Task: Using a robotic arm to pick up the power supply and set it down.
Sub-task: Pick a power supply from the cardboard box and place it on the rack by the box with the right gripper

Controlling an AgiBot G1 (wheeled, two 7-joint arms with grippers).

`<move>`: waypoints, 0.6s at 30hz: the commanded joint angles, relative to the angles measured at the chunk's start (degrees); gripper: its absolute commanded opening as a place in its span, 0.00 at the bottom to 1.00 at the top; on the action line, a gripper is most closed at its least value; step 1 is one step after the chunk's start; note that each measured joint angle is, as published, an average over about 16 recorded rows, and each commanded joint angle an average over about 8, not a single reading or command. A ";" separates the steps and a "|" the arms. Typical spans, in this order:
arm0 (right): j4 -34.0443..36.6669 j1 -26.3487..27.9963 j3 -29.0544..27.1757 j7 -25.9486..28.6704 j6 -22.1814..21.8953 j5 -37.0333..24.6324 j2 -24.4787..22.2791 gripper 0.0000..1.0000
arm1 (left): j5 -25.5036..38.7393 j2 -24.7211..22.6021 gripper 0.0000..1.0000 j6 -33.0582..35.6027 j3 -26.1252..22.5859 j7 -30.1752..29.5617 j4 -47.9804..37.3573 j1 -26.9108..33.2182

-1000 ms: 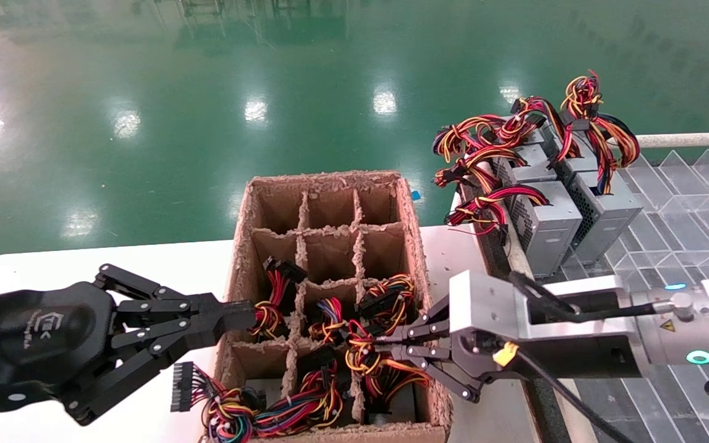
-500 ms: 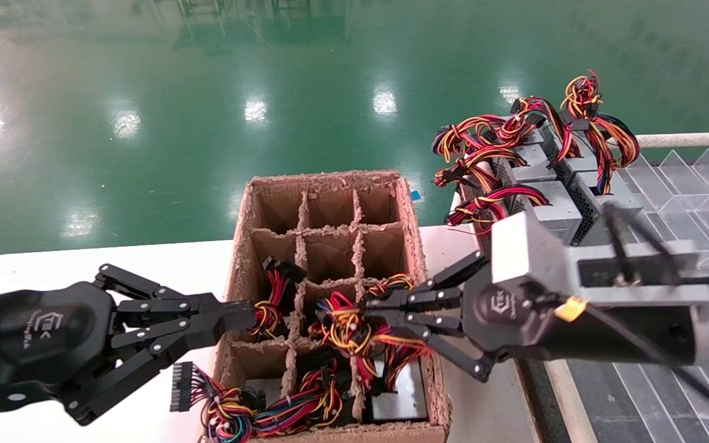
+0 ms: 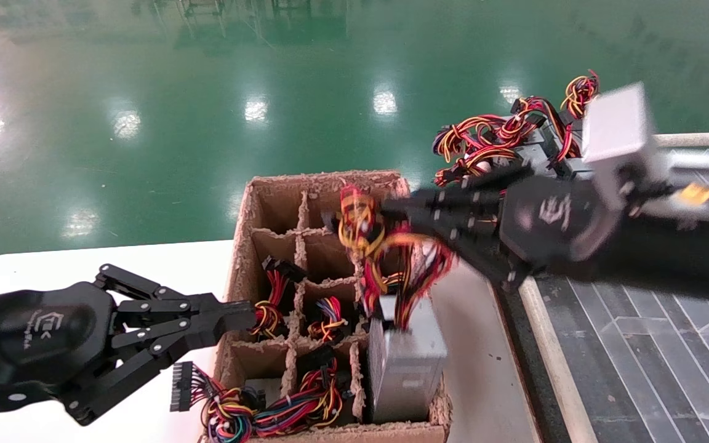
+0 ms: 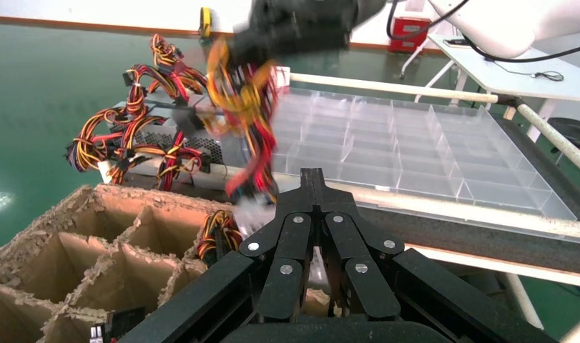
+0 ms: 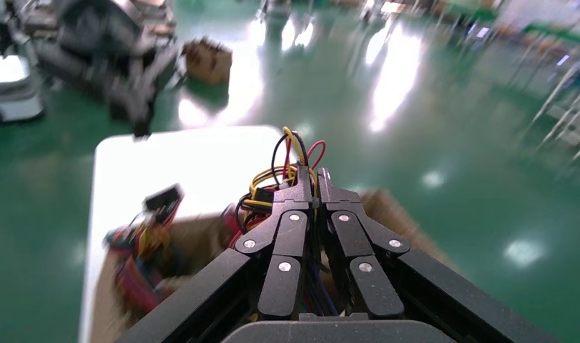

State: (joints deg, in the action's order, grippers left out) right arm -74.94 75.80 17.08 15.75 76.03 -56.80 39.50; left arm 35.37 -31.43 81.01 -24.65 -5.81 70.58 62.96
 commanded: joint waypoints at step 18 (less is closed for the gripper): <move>-1.43 4.80 -6.05 -3.44 -3.24 3.12 -2.77 0.00 | 0.00 0.00 0.00 0.00 0.00 0.00 0.00 0.00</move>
State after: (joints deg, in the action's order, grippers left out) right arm -76.30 80.28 10.90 12.44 72.69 -53.58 36.48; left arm 35.37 -31.43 81.01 -24.65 -5.81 70.58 62.96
